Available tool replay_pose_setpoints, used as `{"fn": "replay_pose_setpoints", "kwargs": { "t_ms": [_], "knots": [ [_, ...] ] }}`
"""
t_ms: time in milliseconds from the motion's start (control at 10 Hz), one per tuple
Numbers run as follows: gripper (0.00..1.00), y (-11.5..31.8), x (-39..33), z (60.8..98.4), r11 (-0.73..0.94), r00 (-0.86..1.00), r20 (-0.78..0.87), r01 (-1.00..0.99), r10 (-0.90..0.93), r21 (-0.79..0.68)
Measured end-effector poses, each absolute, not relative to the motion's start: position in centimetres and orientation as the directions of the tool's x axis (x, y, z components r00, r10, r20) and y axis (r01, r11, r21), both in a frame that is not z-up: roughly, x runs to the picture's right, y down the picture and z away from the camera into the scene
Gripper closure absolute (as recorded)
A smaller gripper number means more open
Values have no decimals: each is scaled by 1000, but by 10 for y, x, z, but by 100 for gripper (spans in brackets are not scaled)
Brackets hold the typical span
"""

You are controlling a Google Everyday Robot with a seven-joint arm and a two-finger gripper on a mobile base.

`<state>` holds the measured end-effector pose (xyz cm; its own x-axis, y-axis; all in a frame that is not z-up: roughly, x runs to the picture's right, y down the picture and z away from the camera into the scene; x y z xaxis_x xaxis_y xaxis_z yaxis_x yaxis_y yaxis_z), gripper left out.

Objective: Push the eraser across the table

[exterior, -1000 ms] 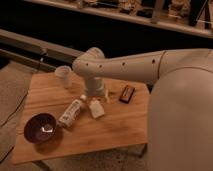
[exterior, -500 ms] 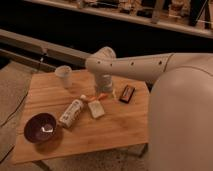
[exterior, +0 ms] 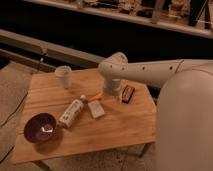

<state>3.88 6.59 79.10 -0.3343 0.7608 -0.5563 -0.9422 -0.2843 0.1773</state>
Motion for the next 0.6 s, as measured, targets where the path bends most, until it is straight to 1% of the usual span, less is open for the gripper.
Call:
{"fn": "replay_pose_setpoints", "kwargs": {
  "t_ms": [300, 600],
  "knots": [
    [35, 68, 61, 784, -385, -431, -502, -901, 749, 199],
    [35, 82, 68, 787, -416, -465, -496, -884, 733, 213]
  ]
}}
